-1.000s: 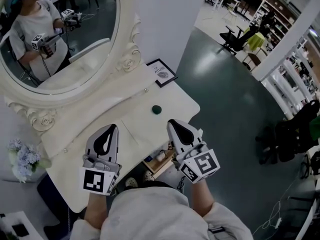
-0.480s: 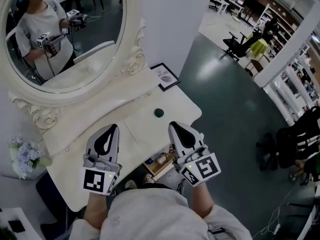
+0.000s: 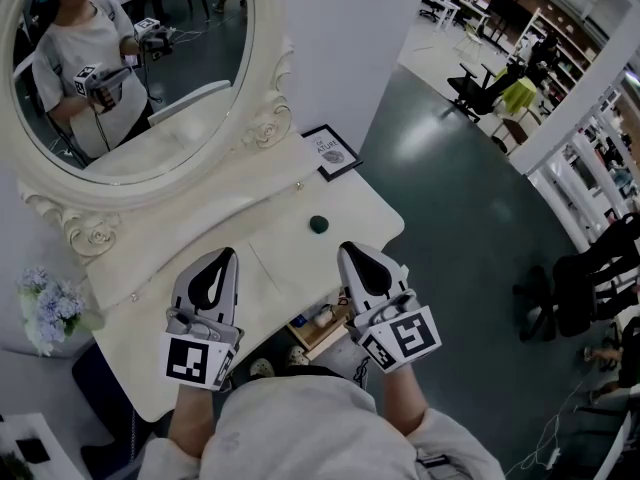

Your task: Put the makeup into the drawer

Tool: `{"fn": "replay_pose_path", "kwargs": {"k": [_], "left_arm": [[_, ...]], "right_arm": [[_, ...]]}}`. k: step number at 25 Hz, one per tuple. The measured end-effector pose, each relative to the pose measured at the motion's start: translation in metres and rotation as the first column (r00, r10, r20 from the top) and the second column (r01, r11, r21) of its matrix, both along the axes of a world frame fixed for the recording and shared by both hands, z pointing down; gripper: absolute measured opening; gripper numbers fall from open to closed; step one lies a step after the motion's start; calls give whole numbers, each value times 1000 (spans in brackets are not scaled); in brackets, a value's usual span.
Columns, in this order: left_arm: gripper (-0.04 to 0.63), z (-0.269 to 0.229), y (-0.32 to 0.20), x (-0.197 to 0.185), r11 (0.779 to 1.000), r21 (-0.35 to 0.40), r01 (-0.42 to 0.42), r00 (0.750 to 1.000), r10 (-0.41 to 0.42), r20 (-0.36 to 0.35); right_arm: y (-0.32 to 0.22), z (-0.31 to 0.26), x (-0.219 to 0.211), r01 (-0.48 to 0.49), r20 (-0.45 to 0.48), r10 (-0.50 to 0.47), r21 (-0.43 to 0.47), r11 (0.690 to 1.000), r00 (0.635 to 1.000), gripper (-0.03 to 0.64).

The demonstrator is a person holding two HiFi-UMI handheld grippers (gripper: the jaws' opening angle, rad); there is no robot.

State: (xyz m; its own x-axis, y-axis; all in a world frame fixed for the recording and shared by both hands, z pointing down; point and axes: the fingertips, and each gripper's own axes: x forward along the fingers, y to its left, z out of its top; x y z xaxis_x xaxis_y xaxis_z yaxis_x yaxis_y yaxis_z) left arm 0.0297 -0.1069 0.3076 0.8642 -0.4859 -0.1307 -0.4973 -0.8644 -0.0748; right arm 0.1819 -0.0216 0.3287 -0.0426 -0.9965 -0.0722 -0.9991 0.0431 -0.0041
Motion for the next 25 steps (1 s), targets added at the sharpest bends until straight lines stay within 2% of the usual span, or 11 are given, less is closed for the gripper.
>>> {"fn": "replay_pose_path", "kwargs": {"k": [25], "left_arm": [[12,3,5,3,1000,-13,-10,1000,9,-8]], "right_arm": [[4,-2,-8,4,-18,-3,16,1000,1000,23]]}}
